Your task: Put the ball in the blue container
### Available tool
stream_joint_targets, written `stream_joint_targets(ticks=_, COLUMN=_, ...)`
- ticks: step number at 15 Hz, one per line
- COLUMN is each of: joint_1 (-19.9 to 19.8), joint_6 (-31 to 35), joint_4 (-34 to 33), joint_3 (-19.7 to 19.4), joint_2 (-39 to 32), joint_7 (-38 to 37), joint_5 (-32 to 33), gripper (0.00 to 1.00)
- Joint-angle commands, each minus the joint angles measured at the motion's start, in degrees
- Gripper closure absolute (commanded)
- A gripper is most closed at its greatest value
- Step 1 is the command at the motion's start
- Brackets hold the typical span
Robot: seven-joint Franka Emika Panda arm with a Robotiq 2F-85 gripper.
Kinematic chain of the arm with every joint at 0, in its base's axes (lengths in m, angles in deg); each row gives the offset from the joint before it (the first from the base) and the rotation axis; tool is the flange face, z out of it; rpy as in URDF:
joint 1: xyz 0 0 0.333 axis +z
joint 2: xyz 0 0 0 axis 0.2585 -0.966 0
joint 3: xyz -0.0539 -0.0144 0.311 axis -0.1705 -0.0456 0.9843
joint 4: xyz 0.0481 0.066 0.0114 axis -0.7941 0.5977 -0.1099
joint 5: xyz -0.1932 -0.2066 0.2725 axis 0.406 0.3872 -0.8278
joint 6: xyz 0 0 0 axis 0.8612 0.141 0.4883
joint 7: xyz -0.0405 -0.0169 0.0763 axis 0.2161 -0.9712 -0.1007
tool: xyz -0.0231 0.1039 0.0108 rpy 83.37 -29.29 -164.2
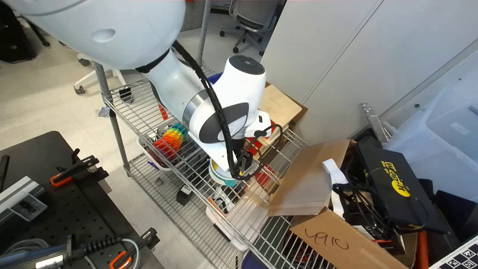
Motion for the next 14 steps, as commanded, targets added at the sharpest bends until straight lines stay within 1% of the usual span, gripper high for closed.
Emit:
stream_joint_targets(ticks=1, joint_1=-0.70, joint_6=-0.25, joint_4=-1.91, joint_3=0.58, joint_2=-1.05, joint_7=0.13, joint_5=-1.78, gripper=0.00)
stream_joint_targets(ticks=9, joint_1=-0.47, joint_6=0.42, joint_4=-6.42, joint_3=-0.15, joint_2=-5.01, joint_7=0.30, joint_5=-1.46, gripper=0.00)
stream_joint_targets(ticks=14, joint_1=-0.03, joint_6=-0.70, joint_4=-9.65, joint_3=-0.01, joint_2=-7.39, joint_7=0.25, joint_5=-1.38, gripper=0.00)
